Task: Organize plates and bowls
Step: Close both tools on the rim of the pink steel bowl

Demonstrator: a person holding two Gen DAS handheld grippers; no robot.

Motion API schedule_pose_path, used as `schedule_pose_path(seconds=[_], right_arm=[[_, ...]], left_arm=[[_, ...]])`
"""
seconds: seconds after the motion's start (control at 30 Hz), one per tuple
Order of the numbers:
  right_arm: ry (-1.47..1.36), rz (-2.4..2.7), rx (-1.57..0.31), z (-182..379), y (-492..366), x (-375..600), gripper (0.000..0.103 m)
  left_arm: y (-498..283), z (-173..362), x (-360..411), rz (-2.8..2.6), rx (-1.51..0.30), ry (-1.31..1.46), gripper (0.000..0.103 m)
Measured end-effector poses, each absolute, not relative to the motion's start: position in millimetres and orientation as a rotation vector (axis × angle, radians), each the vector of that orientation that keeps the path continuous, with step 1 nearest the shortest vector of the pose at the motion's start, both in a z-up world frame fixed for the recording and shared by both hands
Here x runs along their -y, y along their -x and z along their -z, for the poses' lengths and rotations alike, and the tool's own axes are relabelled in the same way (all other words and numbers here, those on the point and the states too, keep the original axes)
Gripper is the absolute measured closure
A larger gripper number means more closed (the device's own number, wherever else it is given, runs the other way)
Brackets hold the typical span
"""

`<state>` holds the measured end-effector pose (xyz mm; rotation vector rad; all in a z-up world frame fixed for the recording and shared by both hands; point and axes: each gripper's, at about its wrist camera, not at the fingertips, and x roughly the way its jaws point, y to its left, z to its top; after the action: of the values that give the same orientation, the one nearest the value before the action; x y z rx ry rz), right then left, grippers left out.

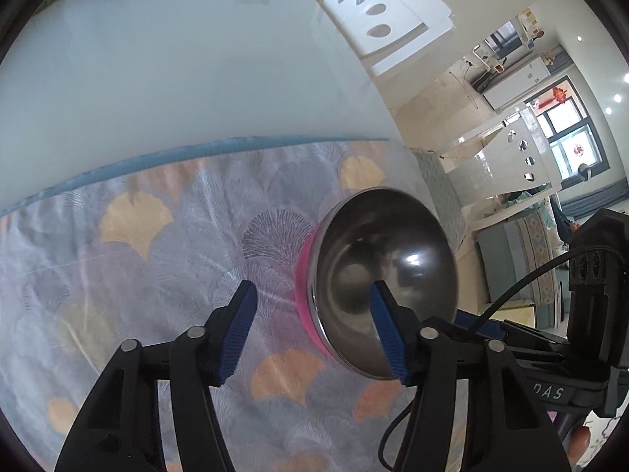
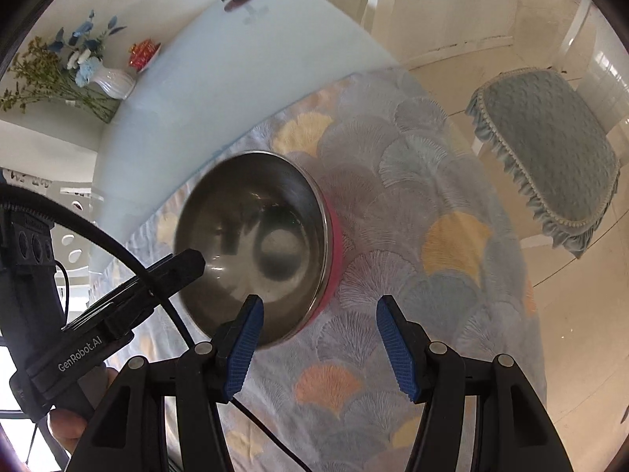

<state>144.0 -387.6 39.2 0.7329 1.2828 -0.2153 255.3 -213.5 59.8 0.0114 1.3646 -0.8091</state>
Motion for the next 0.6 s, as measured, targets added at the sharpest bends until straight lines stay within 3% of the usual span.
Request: schedule_pose_path(seconds=[0.3, 0.43, 0.6], right_arm=[[-0.717, 0.209, -1.303, -22, -153, 384, 0.045], [-0.714, 0.205, -1.304, -18, -154, 384, 0.056], [-0.714, 0.194, -1.297, -16, -155, 382, 0.067]], left_arm=[[-258, -47, 218, 0.832, -1.394, 0.032, 0.06], [-258, -43, 222, 0.837, -1.404, 0.02, 0.078], [-257, -44, 225, 0.836, -1.393, 0.016, 0.082]])
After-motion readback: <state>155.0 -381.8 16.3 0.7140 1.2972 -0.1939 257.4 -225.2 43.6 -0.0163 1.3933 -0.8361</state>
